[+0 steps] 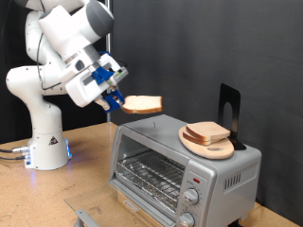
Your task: Make a piece of toast with the oven
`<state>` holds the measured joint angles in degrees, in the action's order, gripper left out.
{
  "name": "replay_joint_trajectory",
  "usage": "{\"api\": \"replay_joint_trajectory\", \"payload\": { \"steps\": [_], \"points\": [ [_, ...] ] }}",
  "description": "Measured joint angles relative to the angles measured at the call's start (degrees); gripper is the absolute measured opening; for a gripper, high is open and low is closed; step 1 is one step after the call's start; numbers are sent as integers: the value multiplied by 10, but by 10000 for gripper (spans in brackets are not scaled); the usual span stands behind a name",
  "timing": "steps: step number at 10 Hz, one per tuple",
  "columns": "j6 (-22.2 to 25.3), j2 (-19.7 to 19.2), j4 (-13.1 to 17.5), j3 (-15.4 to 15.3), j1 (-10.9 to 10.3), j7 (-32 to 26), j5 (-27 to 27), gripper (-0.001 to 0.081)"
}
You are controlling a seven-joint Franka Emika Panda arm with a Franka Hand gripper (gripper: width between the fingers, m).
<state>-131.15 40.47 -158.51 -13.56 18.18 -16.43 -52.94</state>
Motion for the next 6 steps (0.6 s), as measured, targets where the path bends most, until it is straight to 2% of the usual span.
{"api": "replay_joint_trajectory", "payload": {
  "steps": [2,4,6],
  "points": [
    [53,27,-7,32,13,-12,37,443],
    [52,25,-8,32,11,-30,31,443],
    [56,24,-12,56,12,-95,31,443]
  ]
}}
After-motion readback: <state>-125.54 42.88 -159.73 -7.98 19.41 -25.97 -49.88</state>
